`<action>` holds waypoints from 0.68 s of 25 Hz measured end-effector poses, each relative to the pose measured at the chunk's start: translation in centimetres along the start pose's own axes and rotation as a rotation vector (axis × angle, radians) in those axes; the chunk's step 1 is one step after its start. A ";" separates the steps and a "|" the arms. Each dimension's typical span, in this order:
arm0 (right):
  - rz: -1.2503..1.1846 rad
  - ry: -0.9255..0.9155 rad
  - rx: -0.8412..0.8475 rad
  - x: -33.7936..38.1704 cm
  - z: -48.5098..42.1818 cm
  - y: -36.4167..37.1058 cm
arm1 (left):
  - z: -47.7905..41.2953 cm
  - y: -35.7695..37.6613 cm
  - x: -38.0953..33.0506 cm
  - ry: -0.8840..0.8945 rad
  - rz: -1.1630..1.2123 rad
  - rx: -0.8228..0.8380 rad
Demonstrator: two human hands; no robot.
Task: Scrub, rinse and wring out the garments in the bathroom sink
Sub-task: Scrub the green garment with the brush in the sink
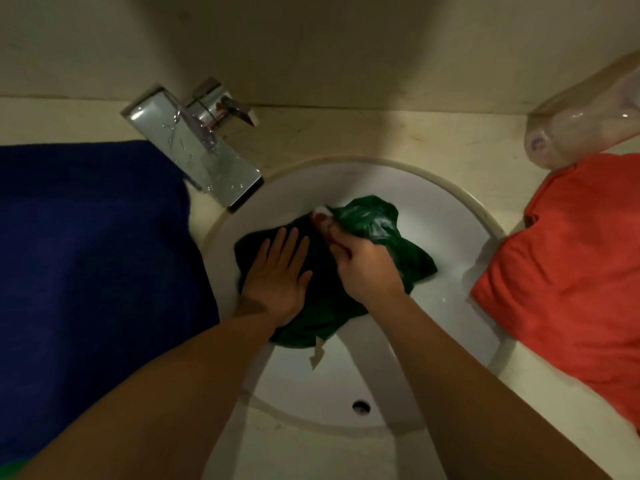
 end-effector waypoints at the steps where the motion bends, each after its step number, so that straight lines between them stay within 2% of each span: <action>1: 0.031 -0.063 0.093 0.1 -0.1 0.9 | 0.2 0.1 0.2 0.009 0.011 0.007; 3: 0.164 -0.034 0.165 -2.4 0.9 -0.7 | 0.5 0.2 0.3 0.035 0.019 0.030; 5: 0.255 0.116 0.082 -7.5 2.2 -5.3 | 0.2 0.0 0.1 0.049 0.029 0.015; 7: 0.213 0.245 0.020 -9.3 3.4 -7.7 | 0.4 0.0 0.1 0.030 0.025 0.018; 9: 0.091 0.171 -0.011 -6.1 2.8 -5.6 | 0.6 0.1 0.2 -0.007 0.018 0.009; 12: 0.037 -0.027 0.163 -1.3 2.0 0.7 | 0.5 0.0 -0.1 -0.057 0.013 0.014; 14: 0.095 0.044 0.156 -3.7 1.6 -1.9 | 0.3 0.1 -0.1 -0.073 -0.011 0.017; 16: 0.094 0.221 0.068 -8.0 3.0 -6.5 | 0.4 0.2 0.0 -0.081 -0.020 0.018; 17: 0.162 0.230 0.042 -8.7 3.9 -8.1 | 0.5 0.2 0.0 -0.086 -0.024 0.015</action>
Point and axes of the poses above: each hand's wrist, its own z-axis away from the middle knuckle, its own y-axis out of the palm, x = y × z, the point moved 8 cm from there along -z, towards the middle knuckle, and after that the axes turned 11 degrees about -y, right-handed, at the moved point
